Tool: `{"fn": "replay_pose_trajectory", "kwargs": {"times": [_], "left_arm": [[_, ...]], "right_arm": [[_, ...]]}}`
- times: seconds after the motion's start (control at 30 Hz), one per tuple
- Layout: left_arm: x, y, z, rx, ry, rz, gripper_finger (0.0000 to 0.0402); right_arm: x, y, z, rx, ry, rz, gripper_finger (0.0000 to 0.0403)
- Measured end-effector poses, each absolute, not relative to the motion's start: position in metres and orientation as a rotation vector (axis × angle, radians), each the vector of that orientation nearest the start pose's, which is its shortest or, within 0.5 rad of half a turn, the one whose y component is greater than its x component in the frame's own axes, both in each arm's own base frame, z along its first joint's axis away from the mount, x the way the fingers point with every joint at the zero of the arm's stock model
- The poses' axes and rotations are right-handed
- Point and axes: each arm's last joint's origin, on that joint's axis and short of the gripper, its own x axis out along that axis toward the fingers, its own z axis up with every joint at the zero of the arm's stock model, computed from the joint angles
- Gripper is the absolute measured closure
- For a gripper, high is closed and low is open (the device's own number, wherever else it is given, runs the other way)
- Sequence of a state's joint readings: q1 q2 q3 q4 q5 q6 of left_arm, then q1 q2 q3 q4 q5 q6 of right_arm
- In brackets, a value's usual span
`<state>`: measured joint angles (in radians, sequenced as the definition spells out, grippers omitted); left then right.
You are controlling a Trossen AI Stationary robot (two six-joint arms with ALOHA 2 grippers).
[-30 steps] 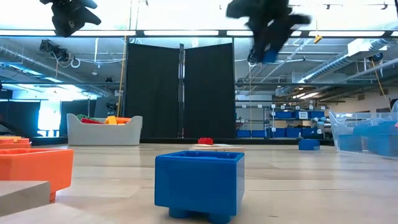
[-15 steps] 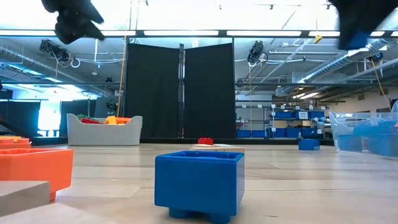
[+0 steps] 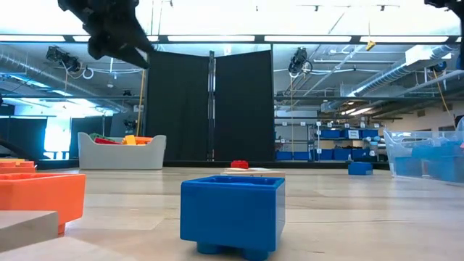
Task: Sort blocks by size
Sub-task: Put the small blue game piece into the transparent bin, then put the brown block into the black bin
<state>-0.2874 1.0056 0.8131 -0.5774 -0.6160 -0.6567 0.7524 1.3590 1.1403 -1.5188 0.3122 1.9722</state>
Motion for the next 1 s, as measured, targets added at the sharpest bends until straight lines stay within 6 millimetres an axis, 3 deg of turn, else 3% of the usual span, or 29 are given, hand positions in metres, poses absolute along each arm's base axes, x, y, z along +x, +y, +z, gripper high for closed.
{"fn": "replay_pose_trajectory", "kwargs": {"times": [0.3,0.57,0.67,0.83,1.0], "left_arm": [[0.206,-0.045,0.276,-0.351,0.517,0.446,0.0149],[0.206,-0.045,0.275,-0.428,0.508,0.453,0.0149],[0.207,-0.046,0.275,-0.438,0.506,0.451,0.0149],[0.221,-0.054,0.277,-0.422,0.513,0.298,0.0149],[0.246,-0.081,0.280,-0.197,0.615,0.060,0.0149]], "right_arm": [[0.127,0.134,0.255,0.667,1.155,-1.049,0.0245],[0.119,0.136,0.253,0.607,1.172,-1.028,0.0095],[0.117,0.136,0.253,0.593,1.175,-1.030,0.0057],[0.117,0.136,0.253,0.590,1.176,-1.029,0.0035],[0.117,0.135,0.254,0.582,1.177,-1.035,0.0040]]}}
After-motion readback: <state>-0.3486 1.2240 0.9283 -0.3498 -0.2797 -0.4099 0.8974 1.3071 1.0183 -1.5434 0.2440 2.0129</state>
